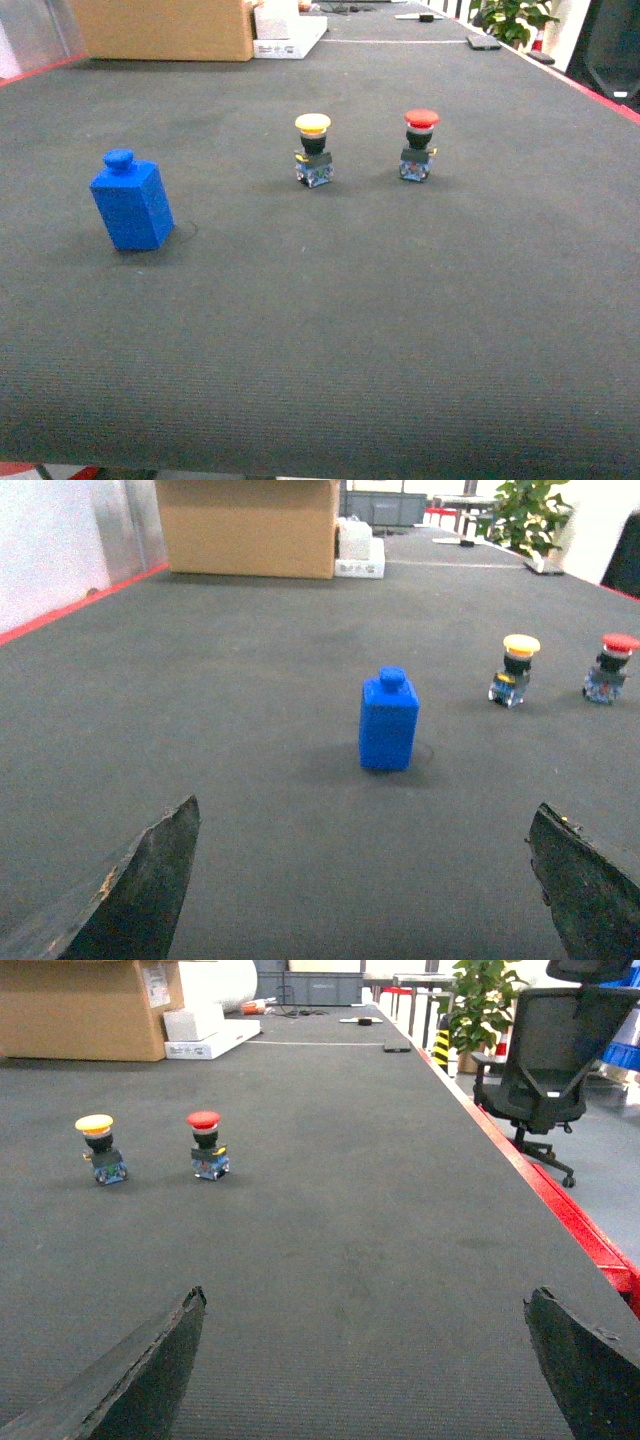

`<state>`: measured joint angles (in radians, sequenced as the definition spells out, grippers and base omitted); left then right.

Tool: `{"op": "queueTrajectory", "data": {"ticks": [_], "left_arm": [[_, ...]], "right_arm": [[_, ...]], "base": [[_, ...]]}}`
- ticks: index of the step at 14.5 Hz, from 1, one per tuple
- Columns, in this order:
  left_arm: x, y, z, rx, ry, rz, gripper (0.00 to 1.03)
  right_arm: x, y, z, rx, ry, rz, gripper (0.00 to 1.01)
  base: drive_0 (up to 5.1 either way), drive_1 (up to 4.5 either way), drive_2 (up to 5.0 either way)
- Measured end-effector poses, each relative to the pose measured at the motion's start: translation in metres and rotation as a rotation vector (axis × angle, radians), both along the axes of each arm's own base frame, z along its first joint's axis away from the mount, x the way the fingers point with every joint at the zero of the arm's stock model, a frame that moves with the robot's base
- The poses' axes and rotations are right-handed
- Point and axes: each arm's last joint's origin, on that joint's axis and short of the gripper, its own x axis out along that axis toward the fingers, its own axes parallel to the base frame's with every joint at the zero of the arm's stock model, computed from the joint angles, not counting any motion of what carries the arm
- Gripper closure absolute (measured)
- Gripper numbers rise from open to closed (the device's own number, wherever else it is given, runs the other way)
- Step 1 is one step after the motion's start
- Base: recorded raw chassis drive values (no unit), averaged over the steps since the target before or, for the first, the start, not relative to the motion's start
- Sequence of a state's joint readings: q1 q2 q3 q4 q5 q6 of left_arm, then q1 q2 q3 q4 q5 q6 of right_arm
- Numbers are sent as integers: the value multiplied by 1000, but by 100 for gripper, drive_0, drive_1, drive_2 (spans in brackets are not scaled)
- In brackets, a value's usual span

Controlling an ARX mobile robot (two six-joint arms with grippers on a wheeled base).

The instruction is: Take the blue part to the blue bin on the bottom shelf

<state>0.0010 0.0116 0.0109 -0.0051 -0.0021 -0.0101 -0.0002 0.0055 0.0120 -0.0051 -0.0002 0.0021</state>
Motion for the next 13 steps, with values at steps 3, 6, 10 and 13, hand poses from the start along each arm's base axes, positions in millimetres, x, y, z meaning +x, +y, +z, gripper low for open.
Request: {"op": "queueTrajectory", "data": {"ticks": [3, 6, 10, 13], "left_arm": [[0, 0, 0, 1, -5, -2, 5], [0, 0, 0, 0, 0, 0, 5], [0, 0, 0, 1, -1, -1, 5], [0, 0, 0, 0, -1, -1, 5]], "right_arm": [[0, 0, 0, 1, -4, 0, 3], [0, 0, 0, 1, 2, -1, 3], [0, 0, 0, 1, 0, 0, 3], [0, 0, 0, 1, 0, 0, 3]], "base": [[0, 0, 0], [0, 0, 0], [0, 0, 0], [0, 0, 0]]}}
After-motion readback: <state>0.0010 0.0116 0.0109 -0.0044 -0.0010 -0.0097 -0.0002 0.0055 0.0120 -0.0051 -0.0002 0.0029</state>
